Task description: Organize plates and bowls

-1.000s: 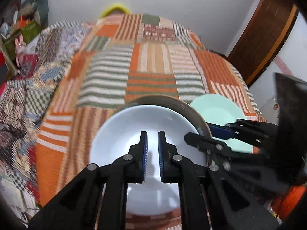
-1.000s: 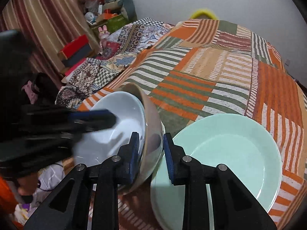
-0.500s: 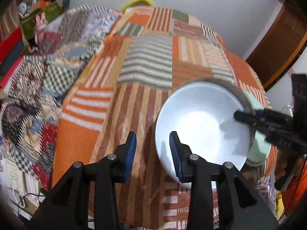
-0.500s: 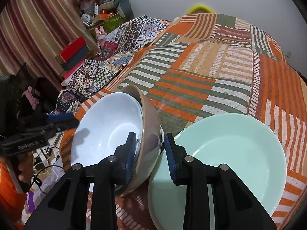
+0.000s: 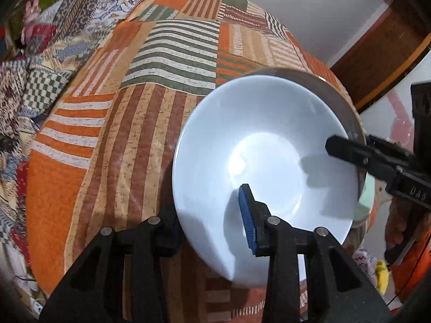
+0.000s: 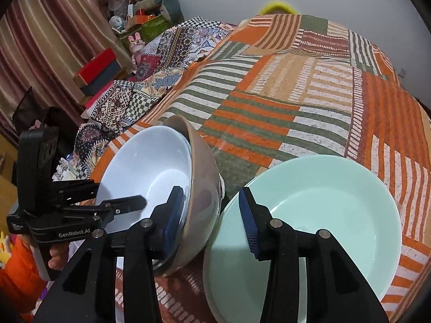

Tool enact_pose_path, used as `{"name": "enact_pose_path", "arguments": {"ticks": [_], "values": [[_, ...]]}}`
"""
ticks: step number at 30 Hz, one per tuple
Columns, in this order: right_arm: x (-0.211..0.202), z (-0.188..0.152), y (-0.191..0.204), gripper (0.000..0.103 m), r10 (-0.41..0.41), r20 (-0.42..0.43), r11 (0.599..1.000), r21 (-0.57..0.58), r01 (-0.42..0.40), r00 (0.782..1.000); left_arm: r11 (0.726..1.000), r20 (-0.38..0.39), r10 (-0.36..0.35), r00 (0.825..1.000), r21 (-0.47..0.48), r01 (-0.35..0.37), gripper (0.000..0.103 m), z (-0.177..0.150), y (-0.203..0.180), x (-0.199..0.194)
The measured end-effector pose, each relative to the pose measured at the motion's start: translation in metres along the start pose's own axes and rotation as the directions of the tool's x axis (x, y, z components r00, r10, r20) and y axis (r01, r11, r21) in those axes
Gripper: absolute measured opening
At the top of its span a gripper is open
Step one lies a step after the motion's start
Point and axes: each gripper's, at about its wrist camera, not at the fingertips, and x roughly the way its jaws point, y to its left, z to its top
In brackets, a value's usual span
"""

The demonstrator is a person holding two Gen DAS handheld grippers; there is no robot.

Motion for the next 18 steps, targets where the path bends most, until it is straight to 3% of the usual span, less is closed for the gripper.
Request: {"name": "enact_pose_path", "arguments": {"ticks": [6,11,18], "values": [[0.007,-0.003,0.001,0.038,0.020,-0.025,1.000,0.008,-0.020,0.999,0.998,-0.002,-0.039,0.999,-0.044,0.039,0.044,0.008,0.007,0.004],[0.010,-0.004,0.001,0.038,0.037,-0.036,0.999,0.018,-0.036,0.999,0.997,0.019,-0.047,0.999,-0.052,0.047,0.058,0.015,0.003,0.011],[0.013,-0.006,0.004,0.035,0.066,-0.057,0.998,0.002,-0.066,0.996,0.993,-0.008,-0.098,0.995,-0.069,0.097,0.055,0.019,0.011,0.014]]}}
